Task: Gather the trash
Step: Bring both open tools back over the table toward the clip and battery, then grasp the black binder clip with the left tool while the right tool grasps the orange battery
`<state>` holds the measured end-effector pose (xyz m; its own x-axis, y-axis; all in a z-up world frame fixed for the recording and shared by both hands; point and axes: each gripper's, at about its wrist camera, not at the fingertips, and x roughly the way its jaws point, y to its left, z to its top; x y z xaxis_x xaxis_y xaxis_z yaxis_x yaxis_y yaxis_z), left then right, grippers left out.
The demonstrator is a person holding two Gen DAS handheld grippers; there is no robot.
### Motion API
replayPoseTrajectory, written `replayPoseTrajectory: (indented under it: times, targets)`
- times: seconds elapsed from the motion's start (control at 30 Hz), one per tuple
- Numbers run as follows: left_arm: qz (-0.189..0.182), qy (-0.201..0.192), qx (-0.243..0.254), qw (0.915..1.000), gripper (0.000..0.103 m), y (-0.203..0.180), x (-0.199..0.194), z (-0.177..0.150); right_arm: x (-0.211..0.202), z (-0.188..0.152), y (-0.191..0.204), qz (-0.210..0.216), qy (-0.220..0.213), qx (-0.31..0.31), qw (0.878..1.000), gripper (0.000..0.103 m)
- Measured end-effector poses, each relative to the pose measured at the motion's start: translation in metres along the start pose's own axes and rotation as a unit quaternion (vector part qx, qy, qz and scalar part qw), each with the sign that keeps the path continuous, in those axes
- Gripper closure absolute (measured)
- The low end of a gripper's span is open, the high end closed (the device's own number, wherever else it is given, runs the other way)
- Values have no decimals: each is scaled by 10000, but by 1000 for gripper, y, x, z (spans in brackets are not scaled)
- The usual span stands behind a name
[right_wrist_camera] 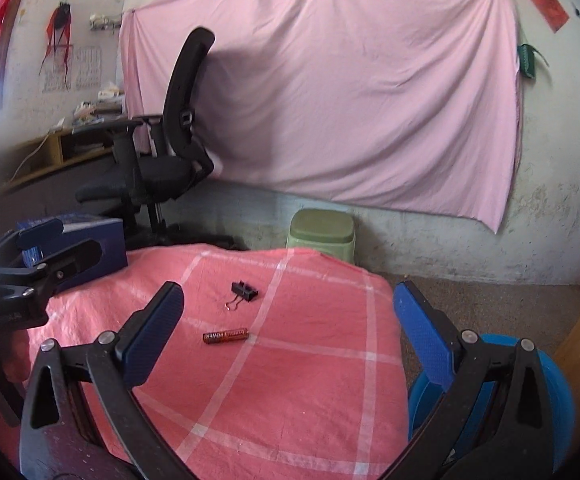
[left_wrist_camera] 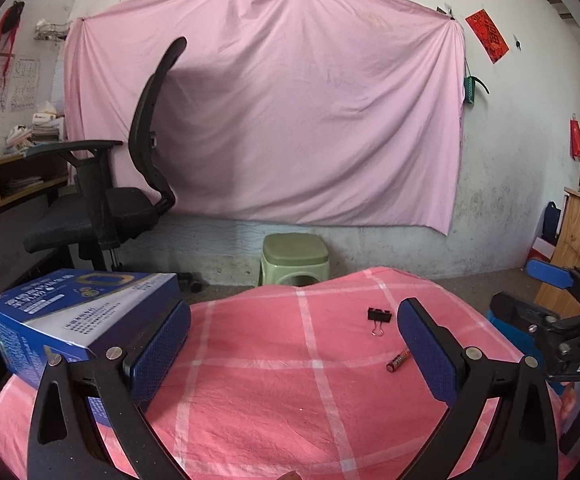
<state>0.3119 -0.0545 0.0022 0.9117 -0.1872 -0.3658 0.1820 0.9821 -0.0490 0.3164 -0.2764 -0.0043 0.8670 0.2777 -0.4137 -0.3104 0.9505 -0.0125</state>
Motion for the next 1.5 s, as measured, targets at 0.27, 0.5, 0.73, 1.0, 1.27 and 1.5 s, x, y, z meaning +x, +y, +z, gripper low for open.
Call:
replayPoseTrajectory:
  times: [0.27,0.5,0.73,1.0,1.27,1.5]
  targets:
    - [-50,781,218,9967,2,-2,28,0,42,-6,8,362,1084,-230,9932,2]
    - [-272,1404,224,9895,32,-1,51,-3,61,-14,13,599,1700,-402,9828,21]
    - [-462,1917,303,9799,64,-4,74,-4,75,-15,24,746,2032,-667,9740,35]
    - [-452,2162,95,9753,67,4,88,-3,89,-15,36,896,2277,-687,9672,34]
    - [-584,2347,57,9703,67,5,97,-1,97,-14,43,868,2351,-826,9645,39]
    - [-978,2460,31,9643,67,-1,105,-1,88,-16,26,744,2322,-623,9678,39]
